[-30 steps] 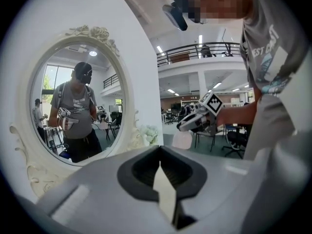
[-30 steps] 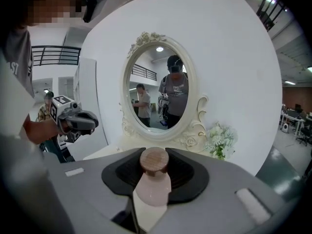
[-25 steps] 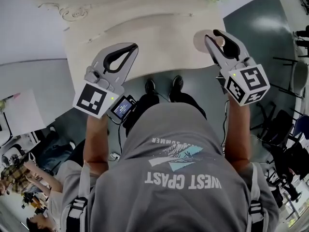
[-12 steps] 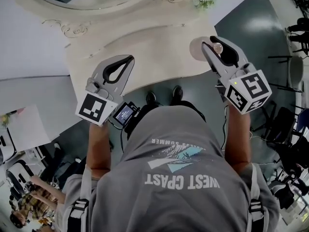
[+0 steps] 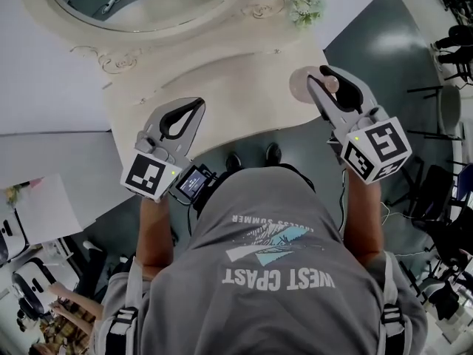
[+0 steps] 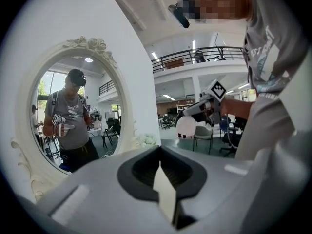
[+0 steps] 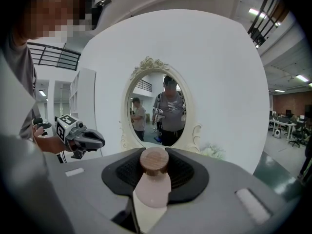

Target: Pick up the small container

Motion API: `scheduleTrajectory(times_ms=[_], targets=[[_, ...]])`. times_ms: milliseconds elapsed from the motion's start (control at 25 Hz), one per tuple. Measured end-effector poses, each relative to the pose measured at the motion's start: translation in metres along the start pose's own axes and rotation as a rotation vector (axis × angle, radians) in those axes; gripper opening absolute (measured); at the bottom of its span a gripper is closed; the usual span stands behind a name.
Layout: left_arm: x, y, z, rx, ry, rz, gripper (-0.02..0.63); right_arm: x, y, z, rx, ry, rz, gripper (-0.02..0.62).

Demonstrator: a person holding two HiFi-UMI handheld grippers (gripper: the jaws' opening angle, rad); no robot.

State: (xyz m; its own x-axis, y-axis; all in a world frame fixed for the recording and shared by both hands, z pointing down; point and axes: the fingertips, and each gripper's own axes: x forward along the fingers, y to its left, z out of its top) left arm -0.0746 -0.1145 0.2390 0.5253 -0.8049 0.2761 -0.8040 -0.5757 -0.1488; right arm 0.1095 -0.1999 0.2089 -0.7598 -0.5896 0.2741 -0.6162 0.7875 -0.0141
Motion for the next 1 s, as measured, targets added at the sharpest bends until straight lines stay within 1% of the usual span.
scheduleTrajectory(times_ms=[120, 240, 520, 640, 800, 1000], targets=[[0.0, 0.003, 0.003, 0.012, -0.01, 0.004, 0.003, -0.001, 0.0, 0.002, -0.004, -0.001, -0.01, 0.129], [-0.001, 0.003, 0.001, -0.001, -0.002, 0.0, 0.003, -0.001, 0.0, 0.002, -0.007, -0.001, -0.011, 0.129], [0.0, 0.004, 0.002, 0.002, -0.006, 0.002, 0.003, 0.0, 0.0, -0.003, -0.004, 0.014, -0.005, 0.129], [-0.001, 0.003, -0.001, -0.011, 0.007, 0.001, 0.003, 0.001, 0.001, -0.004, -0.006, 0.022, -0.002, 0.129], [-0.001, 0.003, -0.001, 0.002, 0.005, 0.009, 0.003, 0.001, 0.001, -0.007, -0.008, 0.03, 0.001, 0.129], [-0.003, -0.002, -0.004, -0.013, 0.013, 0.007, 0.003, 0.001, 0.002, -0.012, -0.006, 0.041, 0.005, 0.129]])
